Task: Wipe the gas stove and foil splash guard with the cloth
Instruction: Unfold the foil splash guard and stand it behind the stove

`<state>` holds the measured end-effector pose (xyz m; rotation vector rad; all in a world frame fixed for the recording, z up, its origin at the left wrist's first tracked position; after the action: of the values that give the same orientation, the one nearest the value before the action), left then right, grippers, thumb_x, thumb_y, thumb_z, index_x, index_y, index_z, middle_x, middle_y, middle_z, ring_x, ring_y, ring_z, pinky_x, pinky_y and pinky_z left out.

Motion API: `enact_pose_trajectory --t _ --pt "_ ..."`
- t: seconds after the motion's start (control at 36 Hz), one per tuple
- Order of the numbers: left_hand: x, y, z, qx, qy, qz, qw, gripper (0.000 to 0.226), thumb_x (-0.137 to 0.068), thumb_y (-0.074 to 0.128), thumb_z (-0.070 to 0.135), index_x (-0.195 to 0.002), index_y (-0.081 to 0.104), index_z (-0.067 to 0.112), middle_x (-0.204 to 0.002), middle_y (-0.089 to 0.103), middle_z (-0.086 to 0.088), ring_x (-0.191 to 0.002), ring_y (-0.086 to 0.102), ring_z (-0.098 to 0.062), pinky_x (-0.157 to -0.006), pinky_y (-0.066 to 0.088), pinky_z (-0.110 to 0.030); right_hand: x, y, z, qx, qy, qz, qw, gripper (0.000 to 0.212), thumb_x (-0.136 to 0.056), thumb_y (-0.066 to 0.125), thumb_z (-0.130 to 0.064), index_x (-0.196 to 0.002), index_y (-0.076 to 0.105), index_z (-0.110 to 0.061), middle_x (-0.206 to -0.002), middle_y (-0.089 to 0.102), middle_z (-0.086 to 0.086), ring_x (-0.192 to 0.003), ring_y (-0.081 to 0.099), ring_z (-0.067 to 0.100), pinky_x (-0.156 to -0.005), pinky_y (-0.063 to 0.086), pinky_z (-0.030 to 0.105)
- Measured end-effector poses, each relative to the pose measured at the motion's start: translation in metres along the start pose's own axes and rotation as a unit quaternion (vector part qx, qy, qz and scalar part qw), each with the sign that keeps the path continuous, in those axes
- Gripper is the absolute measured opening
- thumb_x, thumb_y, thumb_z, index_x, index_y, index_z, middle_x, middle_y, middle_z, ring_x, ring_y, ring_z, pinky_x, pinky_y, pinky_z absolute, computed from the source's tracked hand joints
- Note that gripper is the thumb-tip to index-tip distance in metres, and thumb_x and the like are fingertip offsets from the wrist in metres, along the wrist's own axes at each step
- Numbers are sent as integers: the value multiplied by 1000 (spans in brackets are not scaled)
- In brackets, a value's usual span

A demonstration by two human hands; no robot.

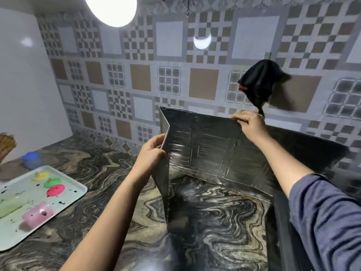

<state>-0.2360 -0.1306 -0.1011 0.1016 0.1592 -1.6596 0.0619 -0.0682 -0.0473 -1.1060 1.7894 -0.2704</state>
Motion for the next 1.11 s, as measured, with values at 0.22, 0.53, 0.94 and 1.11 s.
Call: enact_pose_trajectory --t 0.22,0.53,0.94,1.11 --pt "-18 -13 -26 -61 -78 14 995 54 -72 38 -18 -120 53 3 -105 62 -8 -92 57 -18 -70 46 -24 5 40 2 -23 -15 -87 996 28 -85 53 9 -104 70 -3 -106 67 15 -104 59 28 -91 40 24" --pt "-54 -9 -25 -122 -101 12 987 72 -80 52 -2 -145 23 10 -147 34 -14 -119 41 -20 -97 34 -29 6 71 22 -13 5 -161 987 25 -92 47 -2 -109 65 -9 -116 63 7 -110 51 14 -93 33 22" --pt "-113 -17 -72 -106 -111 -53 987 106 -37 62 28 -138 32 38 -149 38 -3 -131 42 -27 -107 38 -50 -8 116 4 78 -54 -96 991 34 -93 44 -7 -120 61 -18 -121 64 2 -113 56 25 -101 41 43" --pt "-112 -15 -51 -144 -115 5 983 85 -66 60 14 -143 24 13 -146 36 -13 -128 41 -32 -102 39 -39 -13 130 -1 31 -102 -123 987 48 -82 42 10 -118 64 -14 -106 67 6 -100 59 27 -94 47 44"
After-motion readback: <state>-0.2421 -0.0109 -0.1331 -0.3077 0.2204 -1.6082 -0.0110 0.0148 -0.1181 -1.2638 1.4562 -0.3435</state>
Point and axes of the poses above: each hand's wrist, its own x-axis away from the middle knuckle, its own y-axis out of the palm, z = x × y, the point moved 5 cm from there along -x, towards the middle knuckle
